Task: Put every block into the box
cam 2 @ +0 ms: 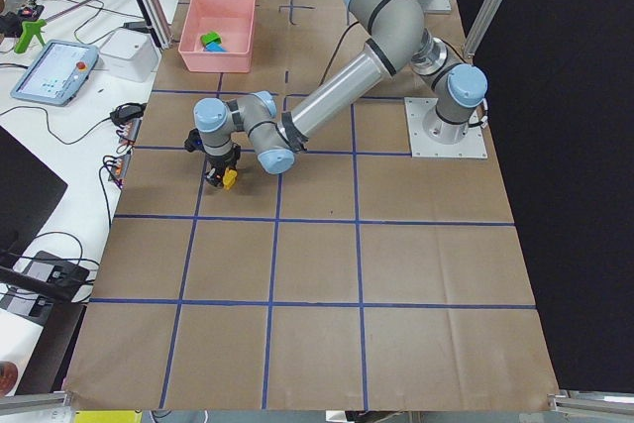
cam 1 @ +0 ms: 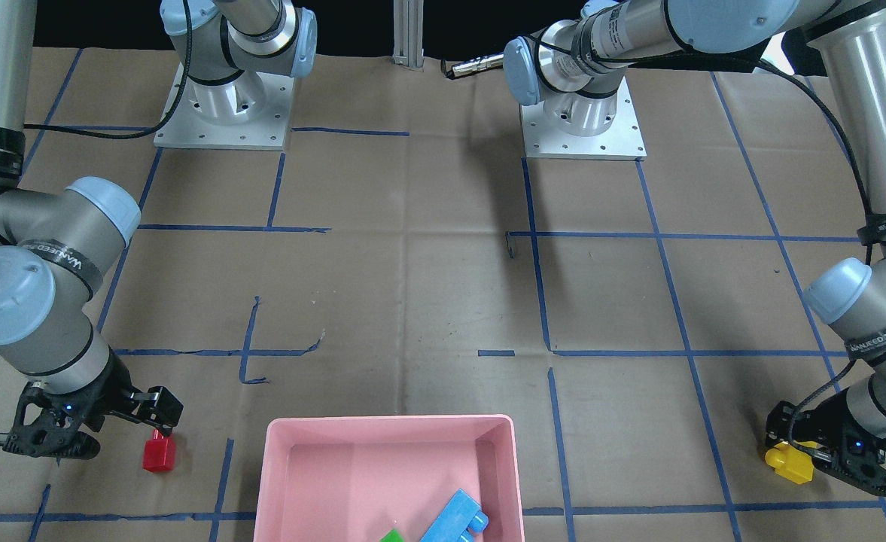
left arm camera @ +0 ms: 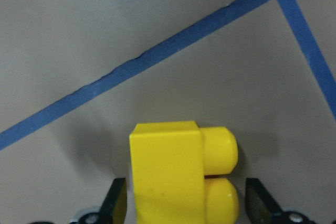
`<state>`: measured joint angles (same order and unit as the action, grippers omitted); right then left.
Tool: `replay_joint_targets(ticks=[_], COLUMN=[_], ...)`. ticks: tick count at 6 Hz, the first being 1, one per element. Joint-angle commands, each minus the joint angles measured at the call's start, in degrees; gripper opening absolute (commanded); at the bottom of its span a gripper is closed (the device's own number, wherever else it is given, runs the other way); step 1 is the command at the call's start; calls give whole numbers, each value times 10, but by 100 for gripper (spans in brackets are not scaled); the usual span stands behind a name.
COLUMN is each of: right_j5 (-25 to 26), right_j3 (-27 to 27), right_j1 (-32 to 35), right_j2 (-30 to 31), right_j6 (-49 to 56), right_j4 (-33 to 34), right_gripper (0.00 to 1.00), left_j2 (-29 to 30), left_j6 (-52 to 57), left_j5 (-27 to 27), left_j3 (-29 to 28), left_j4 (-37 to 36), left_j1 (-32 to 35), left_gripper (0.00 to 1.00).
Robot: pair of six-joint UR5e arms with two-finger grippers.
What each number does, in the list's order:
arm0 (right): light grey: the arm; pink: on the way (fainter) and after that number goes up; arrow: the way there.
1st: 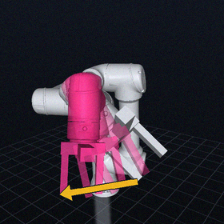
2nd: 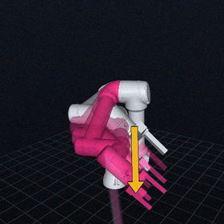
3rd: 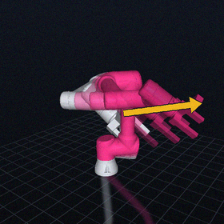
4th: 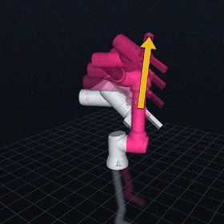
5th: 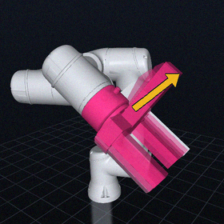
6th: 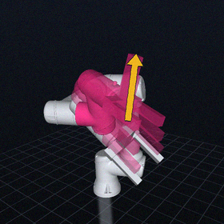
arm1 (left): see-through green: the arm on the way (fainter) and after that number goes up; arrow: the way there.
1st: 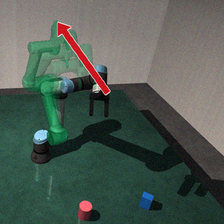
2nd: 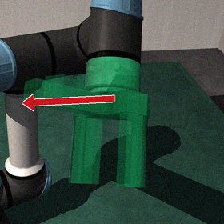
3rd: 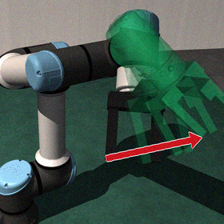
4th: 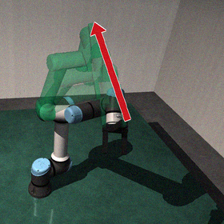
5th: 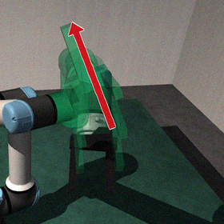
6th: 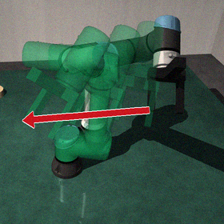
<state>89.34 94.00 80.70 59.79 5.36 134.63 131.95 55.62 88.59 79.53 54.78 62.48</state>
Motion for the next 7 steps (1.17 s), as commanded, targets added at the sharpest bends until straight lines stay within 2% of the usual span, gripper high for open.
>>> replay_joint_targets(ticks=[1,2,3,4,5,6,7], right_j5=[4,4,3,1,1,5,7], right_j3=[14,15,15,15,17,17,21], right_j1=[1,3,4,5,7,8,13], right_j2=[-46,-43,-45,-44,-44,-44,-44], right_j6=[4,-3,4,4,4,6,21], right_j4=[87,87,86,85,81,78,73], right_gripper=[100,100,100,97,70,46,12], left_j2=[-2,-8,-22,-35,-39,-32,-30], left_j6=[-14,-25,-32,-34,-37,-70,-149], left_j5=[-1,-1,2,2,2,-1,-10], left_j3=[-3,-6,-41,-96,-165,-215,-226], left_j4=[0,0,10,62,144,189,204], left_j1=[0,1,5,5,9,18,45], left_gripper=[35,15,7,5,3,2,1])
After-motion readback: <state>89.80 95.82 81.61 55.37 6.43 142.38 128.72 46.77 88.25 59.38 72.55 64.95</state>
